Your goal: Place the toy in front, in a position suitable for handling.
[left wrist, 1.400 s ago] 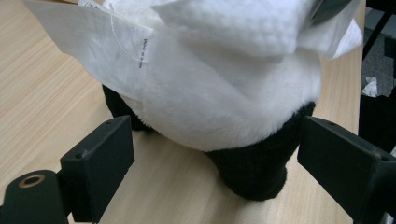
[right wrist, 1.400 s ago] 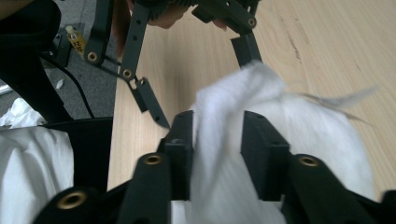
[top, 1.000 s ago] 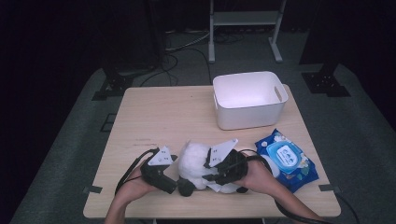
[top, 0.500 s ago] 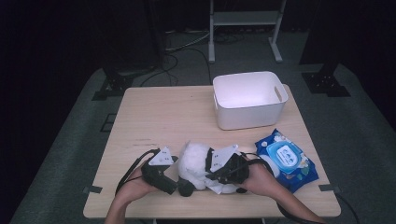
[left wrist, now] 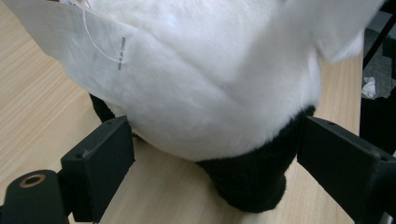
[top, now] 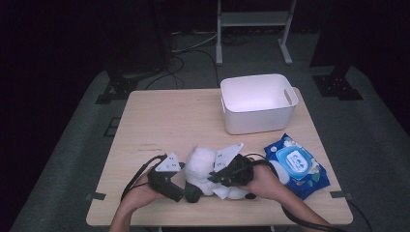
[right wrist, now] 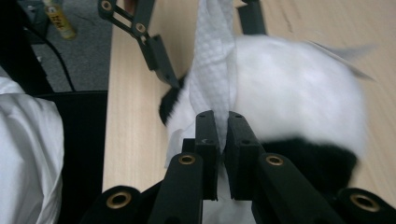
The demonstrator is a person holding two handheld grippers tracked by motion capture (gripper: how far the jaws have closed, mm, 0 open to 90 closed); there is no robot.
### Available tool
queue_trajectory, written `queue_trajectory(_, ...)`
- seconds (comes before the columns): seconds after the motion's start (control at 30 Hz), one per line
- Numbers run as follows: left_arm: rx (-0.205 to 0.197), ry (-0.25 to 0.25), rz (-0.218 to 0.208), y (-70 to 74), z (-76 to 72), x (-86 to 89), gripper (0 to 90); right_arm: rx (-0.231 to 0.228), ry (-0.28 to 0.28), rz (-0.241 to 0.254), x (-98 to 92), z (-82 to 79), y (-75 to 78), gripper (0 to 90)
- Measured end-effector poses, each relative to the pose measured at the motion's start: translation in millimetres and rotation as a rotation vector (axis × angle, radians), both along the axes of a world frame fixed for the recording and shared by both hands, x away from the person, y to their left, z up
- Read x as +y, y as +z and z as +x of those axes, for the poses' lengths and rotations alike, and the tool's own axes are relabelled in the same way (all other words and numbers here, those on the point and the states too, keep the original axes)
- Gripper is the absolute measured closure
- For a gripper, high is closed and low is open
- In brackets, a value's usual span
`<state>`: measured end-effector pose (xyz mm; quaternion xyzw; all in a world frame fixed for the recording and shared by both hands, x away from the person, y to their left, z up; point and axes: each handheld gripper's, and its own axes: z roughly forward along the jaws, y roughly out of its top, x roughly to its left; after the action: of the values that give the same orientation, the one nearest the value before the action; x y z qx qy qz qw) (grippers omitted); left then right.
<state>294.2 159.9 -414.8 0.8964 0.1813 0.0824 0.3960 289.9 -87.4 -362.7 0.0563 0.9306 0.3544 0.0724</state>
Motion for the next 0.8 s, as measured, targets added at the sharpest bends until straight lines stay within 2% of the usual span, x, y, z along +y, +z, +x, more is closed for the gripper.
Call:
queue_trajectory(0.17, -0.005, -0.001, 0.001, 0.9, -0.2, -0.6, 9.7, -0.004, -0.069, 0.025, -31.9, 2.5, 7.4, 83.6)
queue_trajectory(0.3, -0.005, 0.006, -0.02, 2.6, -0.3, 0.8, 9.7, -0.006, -0.124, 0.035, -56.4, 2.5, 6.3, 83.6)
queue_trajectory(0.37, -0.011, 0.005, -0.016, 3.9, -0.4, 1.3, 9.7, 0.006, -0.155, 0.047, -71.1, 2.9, 3.3, 83.5)
queue_trajectory(0.57, -0.024, 0.01, -0.028, 6.7, -0.4, 0.1, 9.7, 0.025, -0.213, 0.064, -98.0, 1.9, -4.7, 83.2)
queue_trajectory(0.67, -0.032, 0.014, -0.046, 7.5, 0.1, -1.9, 9.7, 0.045, -0.244, 0.078, -107.8, 1.4, -8.8, 82.8)
queue_trajectory(0.8, -0.043, 0.015, -0.056, 8.9, -0.1, -4.2, 9.8, 0.069, -0.258, 0.097, -113.6, 0.5, -13.2, 80.9)
